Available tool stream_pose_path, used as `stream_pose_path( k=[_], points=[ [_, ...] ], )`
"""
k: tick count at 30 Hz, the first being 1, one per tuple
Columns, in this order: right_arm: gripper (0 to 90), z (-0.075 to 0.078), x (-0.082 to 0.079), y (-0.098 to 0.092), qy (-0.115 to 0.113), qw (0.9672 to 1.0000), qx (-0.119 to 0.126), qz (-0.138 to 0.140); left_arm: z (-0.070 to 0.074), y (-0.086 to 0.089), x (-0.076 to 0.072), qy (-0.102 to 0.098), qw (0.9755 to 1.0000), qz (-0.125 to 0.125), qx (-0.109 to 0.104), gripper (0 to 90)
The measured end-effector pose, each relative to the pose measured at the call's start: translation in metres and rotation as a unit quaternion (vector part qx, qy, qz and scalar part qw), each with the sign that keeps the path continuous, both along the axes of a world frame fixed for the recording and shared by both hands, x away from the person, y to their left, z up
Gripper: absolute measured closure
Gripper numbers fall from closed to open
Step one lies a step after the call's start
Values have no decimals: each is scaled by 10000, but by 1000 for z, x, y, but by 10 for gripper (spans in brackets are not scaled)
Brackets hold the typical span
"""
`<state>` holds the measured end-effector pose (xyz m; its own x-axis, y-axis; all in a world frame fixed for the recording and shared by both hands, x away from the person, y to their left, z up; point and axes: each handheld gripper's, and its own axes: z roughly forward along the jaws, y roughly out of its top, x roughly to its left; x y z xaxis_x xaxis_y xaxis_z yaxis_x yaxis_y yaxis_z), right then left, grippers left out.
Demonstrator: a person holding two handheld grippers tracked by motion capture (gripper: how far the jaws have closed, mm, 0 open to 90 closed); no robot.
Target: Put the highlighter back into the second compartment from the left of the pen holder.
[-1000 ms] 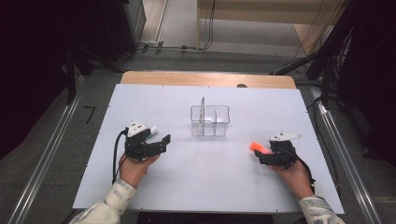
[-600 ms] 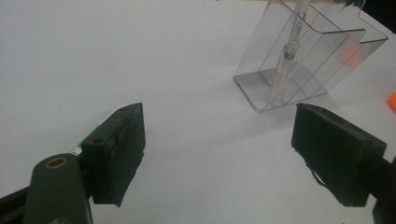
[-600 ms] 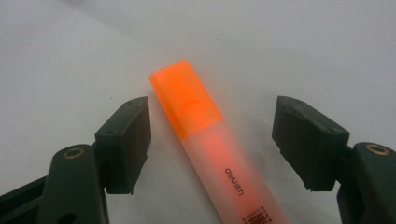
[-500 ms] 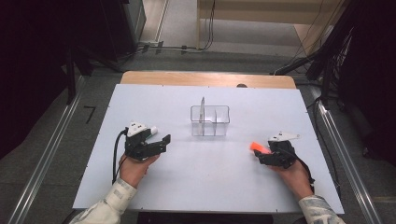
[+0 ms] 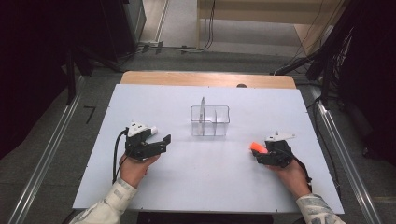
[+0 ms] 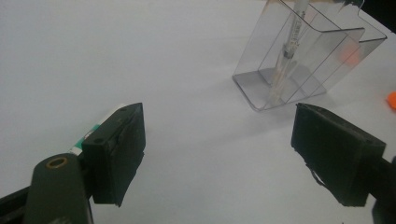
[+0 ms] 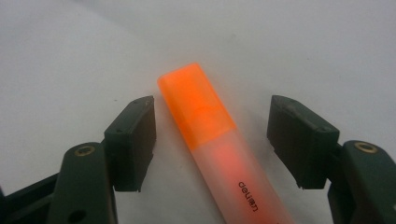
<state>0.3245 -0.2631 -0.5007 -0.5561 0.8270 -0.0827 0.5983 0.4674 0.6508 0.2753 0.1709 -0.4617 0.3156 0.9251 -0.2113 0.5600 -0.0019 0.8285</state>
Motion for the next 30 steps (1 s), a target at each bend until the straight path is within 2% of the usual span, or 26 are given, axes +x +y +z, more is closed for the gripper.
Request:
stream_pose_path(
  k=[13, 19, 25, 30],
  points=[
    [466, 1, 0, 3, -18, 9999, 30, 134, 0, 0, 0, 2, 10000, 2, -19, 181],
    [514, 1, 1, 6, 59, 9999, 59, 81, 0, 0, 0, 6, 10000, 6, -11, 182],
    [631, 3, 1, 8, 114, 9999, 21, 73, 0, 0, 0, 8, 10000, 2, -16, 182],
    [643, 4, 1, 9, 166, 9998, 28, 50, 0, 0, 0, 0, 10000, 13, -28, 181]
  ],
)
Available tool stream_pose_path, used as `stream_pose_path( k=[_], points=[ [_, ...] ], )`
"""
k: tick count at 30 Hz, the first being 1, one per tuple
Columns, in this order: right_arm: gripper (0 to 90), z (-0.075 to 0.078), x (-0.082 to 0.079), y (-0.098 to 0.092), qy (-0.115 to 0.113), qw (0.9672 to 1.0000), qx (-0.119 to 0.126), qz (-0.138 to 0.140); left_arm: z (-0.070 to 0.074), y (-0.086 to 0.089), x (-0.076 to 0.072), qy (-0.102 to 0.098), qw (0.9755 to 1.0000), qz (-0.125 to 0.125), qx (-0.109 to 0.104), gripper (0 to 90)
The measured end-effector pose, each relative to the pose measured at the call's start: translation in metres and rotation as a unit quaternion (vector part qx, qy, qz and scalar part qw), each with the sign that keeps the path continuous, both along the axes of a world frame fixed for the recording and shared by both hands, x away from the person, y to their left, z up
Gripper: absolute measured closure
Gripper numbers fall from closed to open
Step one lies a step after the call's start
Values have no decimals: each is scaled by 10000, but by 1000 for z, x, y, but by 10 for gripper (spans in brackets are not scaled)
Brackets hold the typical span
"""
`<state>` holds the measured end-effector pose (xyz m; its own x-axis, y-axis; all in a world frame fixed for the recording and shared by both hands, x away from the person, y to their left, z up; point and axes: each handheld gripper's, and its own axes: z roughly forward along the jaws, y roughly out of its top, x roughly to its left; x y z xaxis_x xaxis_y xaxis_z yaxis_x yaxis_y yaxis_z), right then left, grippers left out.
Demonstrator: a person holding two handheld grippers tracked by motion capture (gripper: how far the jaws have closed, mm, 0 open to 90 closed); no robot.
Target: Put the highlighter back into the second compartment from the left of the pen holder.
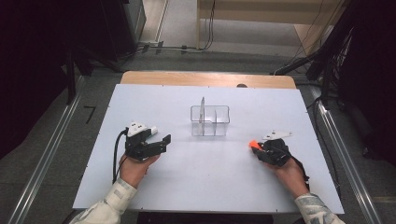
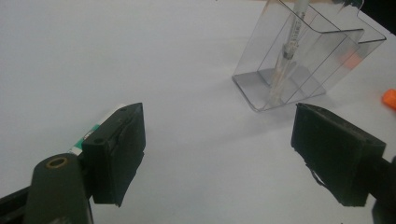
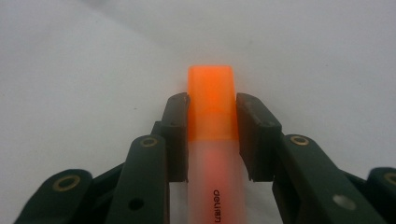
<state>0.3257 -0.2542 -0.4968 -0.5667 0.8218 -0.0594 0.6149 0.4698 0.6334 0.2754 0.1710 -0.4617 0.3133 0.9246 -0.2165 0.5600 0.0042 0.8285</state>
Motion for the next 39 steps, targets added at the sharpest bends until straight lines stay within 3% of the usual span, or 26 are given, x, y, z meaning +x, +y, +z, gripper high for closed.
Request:
stream_pose_path(
  k=[9, 16, 39],
  points=[
    [645, 4, 2, -7, -5, 9995, 208, -220, 0, 0, 0, -5, 10000, 3, -9, 182],
    [645, 8, 1, -9, -132, 9992, 262, -267, 0, 1, 0, -5, 10000, 5, -10, 182],
    [648, 22, -2, 0, -336, 9980, 522, -147, 0, 2, 0, -14, 10000, 41, 1, 182]
  ],
)
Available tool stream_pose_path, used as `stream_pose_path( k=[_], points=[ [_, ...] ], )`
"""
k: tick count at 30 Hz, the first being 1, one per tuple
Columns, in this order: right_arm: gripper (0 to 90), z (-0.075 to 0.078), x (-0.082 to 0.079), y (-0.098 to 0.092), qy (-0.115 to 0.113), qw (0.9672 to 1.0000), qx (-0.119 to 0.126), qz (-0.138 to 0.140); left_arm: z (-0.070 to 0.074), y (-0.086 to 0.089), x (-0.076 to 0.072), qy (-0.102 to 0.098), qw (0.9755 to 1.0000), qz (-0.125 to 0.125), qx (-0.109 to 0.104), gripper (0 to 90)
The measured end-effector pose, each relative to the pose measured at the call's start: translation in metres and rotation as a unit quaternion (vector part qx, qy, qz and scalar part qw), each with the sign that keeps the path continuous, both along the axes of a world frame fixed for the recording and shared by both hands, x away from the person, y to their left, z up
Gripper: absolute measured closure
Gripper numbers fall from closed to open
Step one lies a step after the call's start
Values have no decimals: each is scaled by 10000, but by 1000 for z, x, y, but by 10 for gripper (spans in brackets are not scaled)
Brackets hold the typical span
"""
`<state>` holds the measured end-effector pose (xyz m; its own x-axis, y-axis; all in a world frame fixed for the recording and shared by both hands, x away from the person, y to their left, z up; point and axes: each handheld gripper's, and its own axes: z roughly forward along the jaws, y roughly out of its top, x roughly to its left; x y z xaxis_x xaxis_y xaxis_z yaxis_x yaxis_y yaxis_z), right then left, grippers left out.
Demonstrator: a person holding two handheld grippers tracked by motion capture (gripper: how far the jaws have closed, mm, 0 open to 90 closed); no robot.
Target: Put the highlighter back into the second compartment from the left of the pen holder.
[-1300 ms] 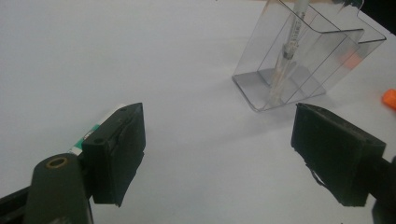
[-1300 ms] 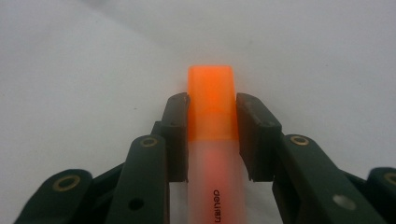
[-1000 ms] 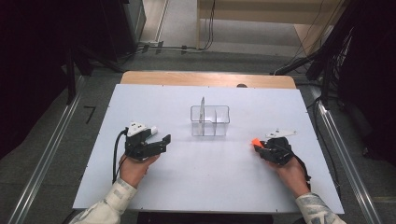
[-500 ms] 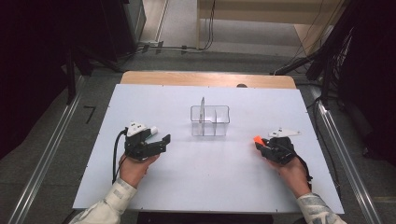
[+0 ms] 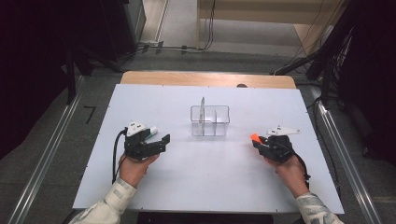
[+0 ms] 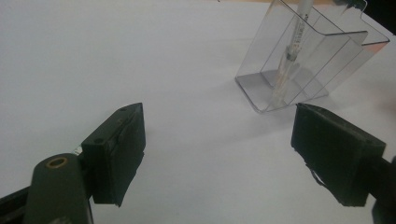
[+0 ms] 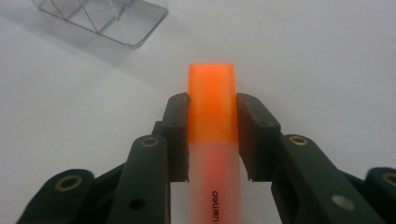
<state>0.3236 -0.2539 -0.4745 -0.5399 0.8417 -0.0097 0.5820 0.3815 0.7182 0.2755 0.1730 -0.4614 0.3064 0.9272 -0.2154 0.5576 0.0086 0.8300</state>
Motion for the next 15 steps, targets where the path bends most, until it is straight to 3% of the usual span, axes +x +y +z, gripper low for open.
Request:
stream_pose_path(
  k=[15],
  points=[
    [649, 14, 3, 12, -185, 9995, 197, 133, 0, 1, 0, -8, 10000, 24, -15, 182]
  ],
)
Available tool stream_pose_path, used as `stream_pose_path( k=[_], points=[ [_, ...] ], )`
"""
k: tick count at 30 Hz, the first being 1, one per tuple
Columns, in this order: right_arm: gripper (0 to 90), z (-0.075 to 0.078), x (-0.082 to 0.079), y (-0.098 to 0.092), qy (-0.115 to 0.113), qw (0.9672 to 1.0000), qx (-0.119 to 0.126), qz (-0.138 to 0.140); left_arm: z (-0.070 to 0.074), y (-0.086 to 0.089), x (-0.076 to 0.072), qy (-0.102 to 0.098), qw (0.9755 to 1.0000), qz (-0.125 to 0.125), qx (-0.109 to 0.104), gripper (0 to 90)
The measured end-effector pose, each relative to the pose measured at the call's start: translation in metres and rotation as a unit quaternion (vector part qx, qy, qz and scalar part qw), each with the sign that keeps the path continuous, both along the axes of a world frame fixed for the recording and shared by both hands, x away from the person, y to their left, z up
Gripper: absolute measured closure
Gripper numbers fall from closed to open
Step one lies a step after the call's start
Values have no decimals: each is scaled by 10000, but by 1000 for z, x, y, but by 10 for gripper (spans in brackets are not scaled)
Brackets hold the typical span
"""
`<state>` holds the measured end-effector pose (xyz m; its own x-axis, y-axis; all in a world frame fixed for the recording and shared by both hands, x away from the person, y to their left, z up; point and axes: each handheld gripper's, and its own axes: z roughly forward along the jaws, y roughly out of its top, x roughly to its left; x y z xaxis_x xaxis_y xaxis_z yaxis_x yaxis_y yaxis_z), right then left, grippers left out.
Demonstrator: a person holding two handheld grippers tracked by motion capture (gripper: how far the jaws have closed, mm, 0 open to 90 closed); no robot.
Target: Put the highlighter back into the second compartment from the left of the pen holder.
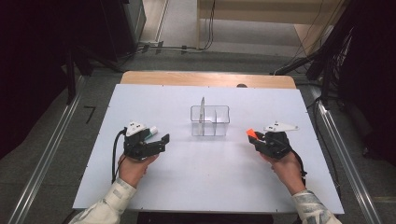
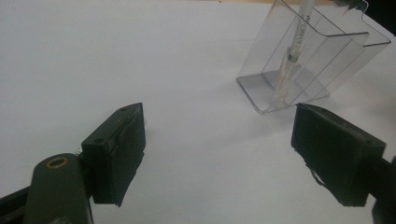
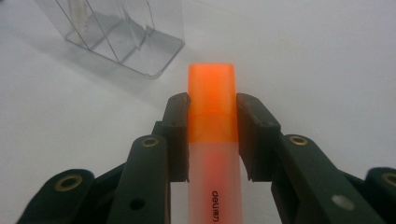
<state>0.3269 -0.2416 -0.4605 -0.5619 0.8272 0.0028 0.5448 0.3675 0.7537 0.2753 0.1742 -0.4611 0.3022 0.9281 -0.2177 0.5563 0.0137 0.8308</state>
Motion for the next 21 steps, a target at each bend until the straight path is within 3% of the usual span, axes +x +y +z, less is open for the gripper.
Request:
stream_pose_path(
  k=[21],
  points=[
    [649, 16, 8, 19, -179, 9994, 239, 196, 1, 3, -1, -19, 10000, 49, -26, 182]
  ],
)
